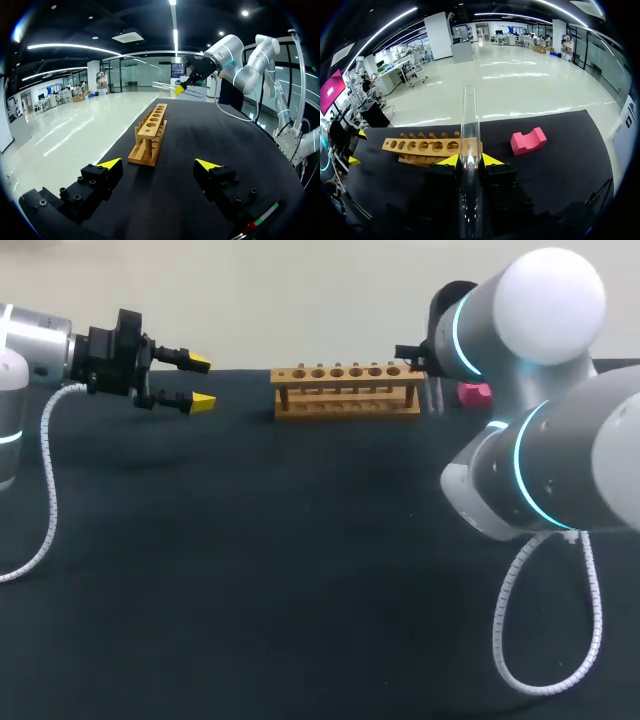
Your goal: Grasp the test tube, adjust it, and insert it.
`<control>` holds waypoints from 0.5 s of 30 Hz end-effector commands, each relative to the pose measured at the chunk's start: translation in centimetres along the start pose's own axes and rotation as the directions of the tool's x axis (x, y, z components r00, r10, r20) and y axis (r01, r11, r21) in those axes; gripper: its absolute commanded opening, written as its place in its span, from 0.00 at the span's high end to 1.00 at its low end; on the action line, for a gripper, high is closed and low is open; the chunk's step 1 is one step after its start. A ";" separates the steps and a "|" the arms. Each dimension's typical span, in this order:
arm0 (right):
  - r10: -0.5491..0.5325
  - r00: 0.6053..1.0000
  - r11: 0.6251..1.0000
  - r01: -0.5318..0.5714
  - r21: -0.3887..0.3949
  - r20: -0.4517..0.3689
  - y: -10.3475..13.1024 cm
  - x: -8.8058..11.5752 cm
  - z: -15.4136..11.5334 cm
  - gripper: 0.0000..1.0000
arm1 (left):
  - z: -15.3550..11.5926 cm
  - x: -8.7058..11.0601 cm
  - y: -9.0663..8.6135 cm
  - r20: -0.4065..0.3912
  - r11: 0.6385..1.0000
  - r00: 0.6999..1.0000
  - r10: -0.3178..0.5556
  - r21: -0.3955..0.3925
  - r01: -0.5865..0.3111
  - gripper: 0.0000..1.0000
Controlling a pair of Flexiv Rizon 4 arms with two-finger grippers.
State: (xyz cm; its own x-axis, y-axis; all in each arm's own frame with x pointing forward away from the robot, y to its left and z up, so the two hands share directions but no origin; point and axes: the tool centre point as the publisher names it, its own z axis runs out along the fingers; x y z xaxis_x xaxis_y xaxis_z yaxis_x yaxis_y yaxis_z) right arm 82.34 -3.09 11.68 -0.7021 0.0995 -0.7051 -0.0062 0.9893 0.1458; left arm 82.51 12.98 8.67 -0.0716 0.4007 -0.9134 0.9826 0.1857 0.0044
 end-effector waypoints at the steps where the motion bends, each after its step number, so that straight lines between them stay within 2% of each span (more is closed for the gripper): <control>1: 0.000 1.000 0.999 0.000 0.052 0.008 1.3 0.1 -0.2 1.00 | 0.0 0.1 -0.1 0.003 1.000 1.000 0.003 -0.004 -0.003 0.00; 15: -0.010 1.000 1.000 0.010 0.023 -0.012 5.1 0.8 0.5 1.00 | 0.0 0.1 -0.1 0.003 1.000 1.000 0.003 -0.004 -0.003 0.00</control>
State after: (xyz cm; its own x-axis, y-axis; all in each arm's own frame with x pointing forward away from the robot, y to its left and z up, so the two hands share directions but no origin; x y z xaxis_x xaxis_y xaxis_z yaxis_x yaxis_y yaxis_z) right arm 81.87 1.57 11.68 -0.7087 0.0881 -0.6999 -0.0018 0.9919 0.1267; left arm 82.51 12.98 8.68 -0.0716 0.4007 -0.9134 0.9826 0.1857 0.0044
